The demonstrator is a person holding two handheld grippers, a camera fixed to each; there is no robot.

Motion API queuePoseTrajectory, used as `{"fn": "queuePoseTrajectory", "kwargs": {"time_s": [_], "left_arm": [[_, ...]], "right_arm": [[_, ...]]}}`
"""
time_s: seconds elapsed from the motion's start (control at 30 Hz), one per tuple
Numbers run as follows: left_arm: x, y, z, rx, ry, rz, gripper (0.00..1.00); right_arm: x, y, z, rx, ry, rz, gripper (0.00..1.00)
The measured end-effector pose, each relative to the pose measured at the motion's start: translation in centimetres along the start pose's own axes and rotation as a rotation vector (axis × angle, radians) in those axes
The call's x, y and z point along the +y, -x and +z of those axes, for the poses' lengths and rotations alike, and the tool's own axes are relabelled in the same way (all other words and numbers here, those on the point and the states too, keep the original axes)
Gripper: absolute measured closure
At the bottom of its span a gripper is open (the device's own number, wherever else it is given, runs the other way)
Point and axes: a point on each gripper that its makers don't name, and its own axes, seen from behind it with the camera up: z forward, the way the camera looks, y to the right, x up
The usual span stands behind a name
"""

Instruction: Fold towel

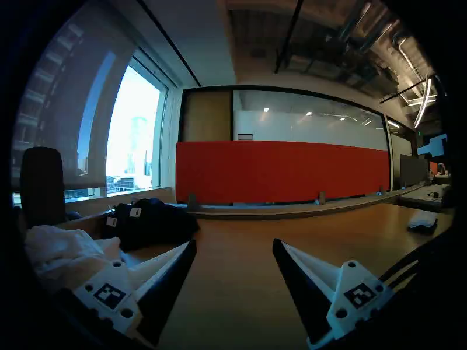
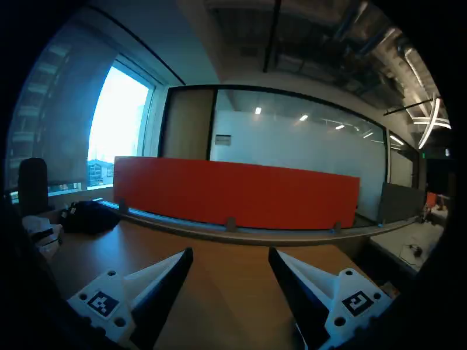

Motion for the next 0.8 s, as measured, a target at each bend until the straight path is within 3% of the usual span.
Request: {"fn": "queuePoseTrajectory", "kwargs": {"time_s": [0.8], "left_arm": [[0.1, 0.6, 0.3, -0.022, 0.007, 0.008, 0.03]], "right_arm": [[1.4, 1.3, 0.1, -0.016, 0.012, 0.007, 0.00]]}}
